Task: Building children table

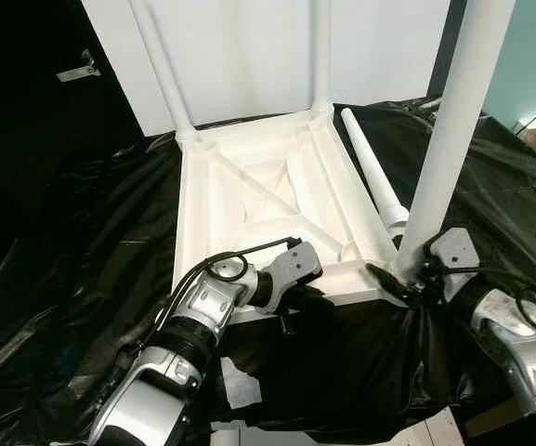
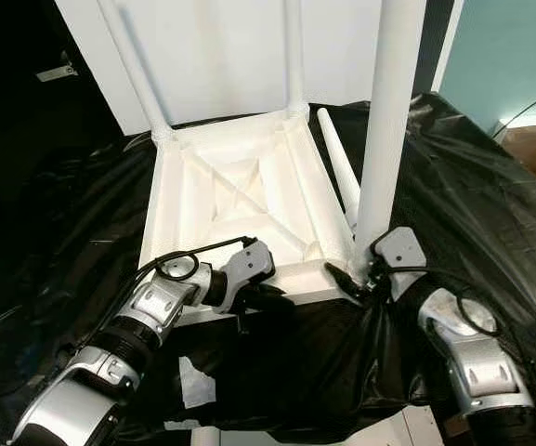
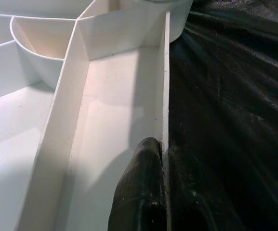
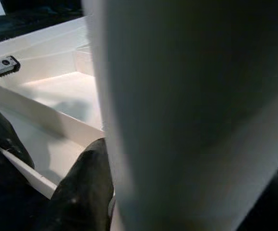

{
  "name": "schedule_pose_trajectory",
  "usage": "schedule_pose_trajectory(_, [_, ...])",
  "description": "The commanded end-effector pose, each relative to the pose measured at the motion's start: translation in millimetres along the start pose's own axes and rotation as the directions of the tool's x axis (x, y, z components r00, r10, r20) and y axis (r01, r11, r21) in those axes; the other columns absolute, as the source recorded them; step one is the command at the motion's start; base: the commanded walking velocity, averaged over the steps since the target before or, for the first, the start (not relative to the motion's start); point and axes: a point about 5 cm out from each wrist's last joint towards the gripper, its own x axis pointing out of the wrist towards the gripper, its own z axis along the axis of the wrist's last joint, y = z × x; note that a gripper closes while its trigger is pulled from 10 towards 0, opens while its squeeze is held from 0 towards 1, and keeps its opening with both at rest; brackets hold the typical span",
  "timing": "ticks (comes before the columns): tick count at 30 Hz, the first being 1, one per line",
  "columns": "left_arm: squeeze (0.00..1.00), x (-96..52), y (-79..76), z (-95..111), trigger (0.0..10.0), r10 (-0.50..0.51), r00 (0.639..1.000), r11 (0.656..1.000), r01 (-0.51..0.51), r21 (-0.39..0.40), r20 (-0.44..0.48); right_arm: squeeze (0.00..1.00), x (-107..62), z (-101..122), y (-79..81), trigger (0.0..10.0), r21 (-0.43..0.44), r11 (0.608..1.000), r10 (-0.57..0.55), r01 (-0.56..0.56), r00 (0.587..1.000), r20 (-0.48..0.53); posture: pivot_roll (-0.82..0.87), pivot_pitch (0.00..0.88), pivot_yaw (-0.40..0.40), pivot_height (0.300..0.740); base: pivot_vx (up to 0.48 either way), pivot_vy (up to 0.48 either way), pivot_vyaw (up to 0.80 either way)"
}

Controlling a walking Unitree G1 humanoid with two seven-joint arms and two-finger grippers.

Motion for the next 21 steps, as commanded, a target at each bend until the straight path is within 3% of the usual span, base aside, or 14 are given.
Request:
schedule_pose_trajectory(1, [0.00,11.5,-24.6,-51.5,10.0,-0.043,0.999,0.966,0.038,-0.255,-0.015,0.00,1.5,-10.2,10.5,0.0,0.040,0.997,0.073,-0.071,0.996,-0.041,-0.16,0.023,0.052,0.740,0.000,0.000,0.00])
schedule_pose_trajectory(4, [0.00,11.4,-24.7,-51.1,10.0,-0.043,0.999,0.966,0.038,-0.256,-0.014,0.00,0.5,-11.5,10.7,0.0,0.066,0.996,0.055,-0.052,0.998,-0.034,-0.16,0.021,0.053,0.740,0.000,0.000,0.00])
schedule_pose_trajectory(7, [0.00,12.2,-24.0,-49.6,10.0,-0.043,0.999,0.966,0.039,-0.255,-0.010,0.00,4.7,-11.5,18.2,0.0,0.175,0.978,-0.122,0.116,0.992,0.026,-0.16,0.020,0.053,0.740,0.000,0.000,0.00])
schedule_pose_trajectory(8, [0.00,12.2,-24.0,-49.6,10.0,-0.043,0.999,0.966,0.039,-0.255,-0.010,0.00,4.7,-11.5,18.2,0.0,0.175,0.978,-0.122,0.116,0.992,0.026,-0.16,0.020,0.053,0.740,0.000,0.000,0.00])
schedule_pose_trajectory(9, [0.00,12.6,-23.7,-49.2,10.0,-0.042,0.999,0.966,0.038,-0.255,-0.010,0.00,5.2,-11.7,16.4,0.0,0.187,0.950,-0.262,0.250,0.964,0.041,-0.17,0.019,0.054,0.740,0.000,0.000,0.00])
schedule_pose_trajectory(11, [0.00,13.5,-24.2,-48.2,10.0,-0.045,0.999,0.967,0.042,-0.252,-0.007,0.00,-0.8,-18.0,33.8,0.0,0.190,0.888,-0.432,0.419,0.902,0.031,-0.16,0.019,0.051,0.740,0.000,0.000,0.00])
schedule_pose_trajectory(12, [0.00,13.7,-24.5,-47.7,10.0,-0.047,0.999,0.967,0.044,-0.250,-0.005,0.00,-3.3,-19.9,43.7,0.0,0.194,0.874,-0.459,0.446,0.888,0.025,-0.15,0.020,0.046,0.740,0.000,0.000,0.00])
schedule_pose_trajectory(13, [0.00,13.7,-24.5,-47.7,10.0,-0.047,0.999,0.967,0.044,-0.250,-0.005,0.00,-3.3,-19.9,43.7,0.0,0.194,0.874,-0.459,0.446,0.888,0.025,-0.15,0.020,0.046,0.740,0.000,0.000,0.00])
schedule_pose_trajectory(15, [0.00,11.7,-22.9,-46.9,10.0,-0.034,0.999,0.967,0.033,-0.251,-0.001,0.00,-4.9,-22.3,58.7,0.0,0.240,0.832,-0.515,0.501,0.857,-0.004,-0.14,0.017,0.038,0.740,0.000,0.000,0.00])
schedule_pose_trajectory(17, [0.00,11.7,-22.9,-46.9,10.0,-0.034,0.999,0.967,0.033,-0.251,-0.001,0.00,-4.9,-22.3,58.7,0.0,0.240,0.832,-0.515,0.501,0.857,-0.004,-0.14,0.017,0.038,0.740,0.000,0.000,0.00])
schedule_pose_trajectory(18, [0.00,8.9,-21.6,-48.2,10.0,-0.022,1.000,0.966,0.021,-0.259,0.001,0.00,-3.0,-21.0,56.5,0.0,0.270,0.768,-0.597,0.580,0.802,-0.024,-0.14,0.015,0.039,0.740,0.000,0.000,0.00])
schedule_pose_trajectory(20, [0.00,8.9,-21.6,-48.2,10.0,-0.022,1.000,0.966,0.021,-0.259,0.001,0.00,-3.0,-21.0,56.5,0.0,0.270,0.768,-0.597,0.580,0.802,-0.024,-0.14,0.015,0.039,0.740,0.000,0.000,0.00])
schedule_pose_trajectory(21, [0.00,8.0,-21.6,-49.1,10.0,-0.020,1.000,0.965,0.019,-0.262,-0.001,0.00,-2.0,-19.9,54.5,0.0,0.276,0.747,-0.624,0.605,0.781,-0.027,-0.14,0.015,0.039,0.740,0.000,0.000,0.00])
